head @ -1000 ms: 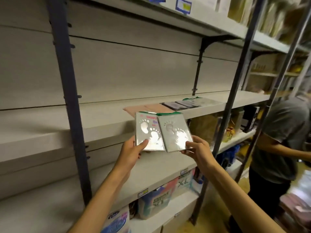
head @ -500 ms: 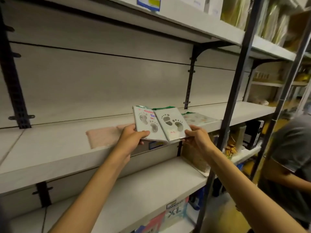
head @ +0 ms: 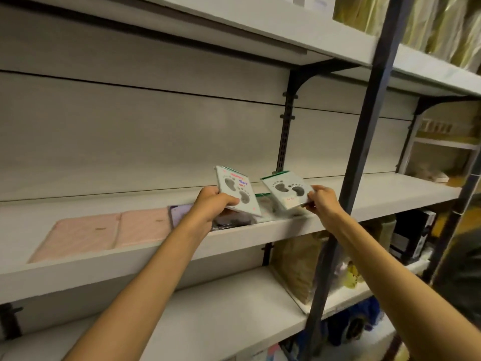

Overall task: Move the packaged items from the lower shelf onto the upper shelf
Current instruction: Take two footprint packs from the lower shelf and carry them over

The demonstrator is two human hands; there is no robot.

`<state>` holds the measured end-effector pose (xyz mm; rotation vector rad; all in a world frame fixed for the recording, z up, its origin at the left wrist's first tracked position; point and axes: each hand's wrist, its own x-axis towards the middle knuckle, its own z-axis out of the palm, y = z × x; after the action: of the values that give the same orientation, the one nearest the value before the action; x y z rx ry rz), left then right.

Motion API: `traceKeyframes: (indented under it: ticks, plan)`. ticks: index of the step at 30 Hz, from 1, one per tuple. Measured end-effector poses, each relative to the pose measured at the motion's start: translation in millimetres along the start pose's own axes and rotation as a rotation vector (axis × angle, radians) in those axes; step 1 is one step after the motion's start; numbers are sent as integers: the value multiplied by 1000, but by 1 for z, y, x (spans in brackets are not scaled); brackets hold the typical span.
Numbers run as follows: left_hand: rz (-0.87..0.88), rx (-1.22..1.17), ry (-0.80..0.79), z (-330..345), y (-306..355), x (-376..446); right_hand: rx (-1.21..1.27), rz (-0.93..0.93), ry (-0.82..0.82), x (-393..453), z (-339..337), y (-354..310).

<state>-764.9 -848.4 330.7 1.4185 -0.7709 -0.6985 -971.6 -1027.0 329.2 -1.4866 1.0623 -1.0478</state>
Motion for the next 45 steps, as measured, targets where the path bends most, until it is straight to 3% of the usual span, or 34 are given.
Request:
traceKeyframes:
  ticks: [13, 20, 29, 35, 45]
  plan:
    - [22, 279, 142, 76, -16, 42, -385, -139, -33, 55, -15, 30]
    - [195, 832, 212, 84, -19, 39, -792, -252, 6, 60, -18, 47]
    - [191, 1406, 189, 98, -36, 41, -802, -329, -47, 61, -21, 58]
    - [278, 1488, 175, 104, -41, 41, -799, -363, -52, 61, -23, 61]
    - [318, 1389, 165, 104, -45, 36, -825, -409, -85, 65, -16, 59]
